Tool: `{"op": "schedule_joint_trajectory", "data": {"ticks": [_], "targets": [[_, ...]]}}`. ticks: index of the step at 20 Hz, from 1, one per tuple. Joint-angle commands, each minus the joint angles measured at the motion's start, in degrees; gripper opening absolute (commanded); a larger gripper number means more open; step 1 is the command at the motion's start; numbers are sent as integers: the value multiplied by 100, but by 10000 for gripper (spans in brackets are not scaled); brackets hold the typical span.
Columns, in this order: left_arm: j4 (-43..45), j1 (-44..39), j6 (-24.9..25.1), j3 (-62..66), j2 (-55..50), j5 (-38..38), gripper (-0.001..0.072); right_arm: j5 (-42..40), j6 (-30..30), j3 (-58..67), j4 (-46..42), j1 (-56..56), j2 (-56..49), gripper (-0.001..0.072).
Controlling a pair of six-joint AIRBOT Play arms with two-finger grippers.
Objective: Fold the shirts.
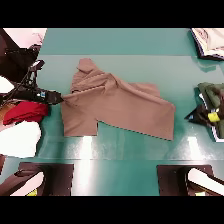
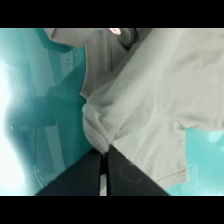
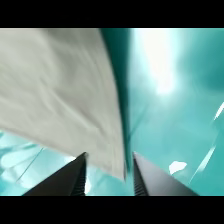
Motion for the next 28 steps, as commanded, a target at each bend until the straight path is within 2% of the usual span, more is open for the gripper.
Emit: {"op": "schedule_joint_trajectory", "data": {"ticks": [1,8,15,16,17,18,20,24,28], "targets": [[-57,37,4,7,4,118,29,50,-157,-1032,15,-400,407,302],[-140,37,7,7,4,-24,30,-675,-39,-2184,37,341,651,303],[-138,37,11,7,4,-94,29,-1370,264,-2236,42,859,651,301],[-138,37,11,7,4,-94,30,-1405,264,-2234,55,859,654,244],[-136,37,11,7,4,-92,29,-1423,262,-2234,52,859,654,106],[-138,37,11,7,4,-87,30,-1453,262,-2234,52,859,651,57],[-138,37,9,7,4,-87,29,-1482,260,-2223,57,859,654,18],[-138,37,-46,297,20,-33,28,-1217,258,-1751,278,859,726,18],[-129,37,-50,2072,223,66,28,-1596,262,-68,1268,859,1574,17]]}}
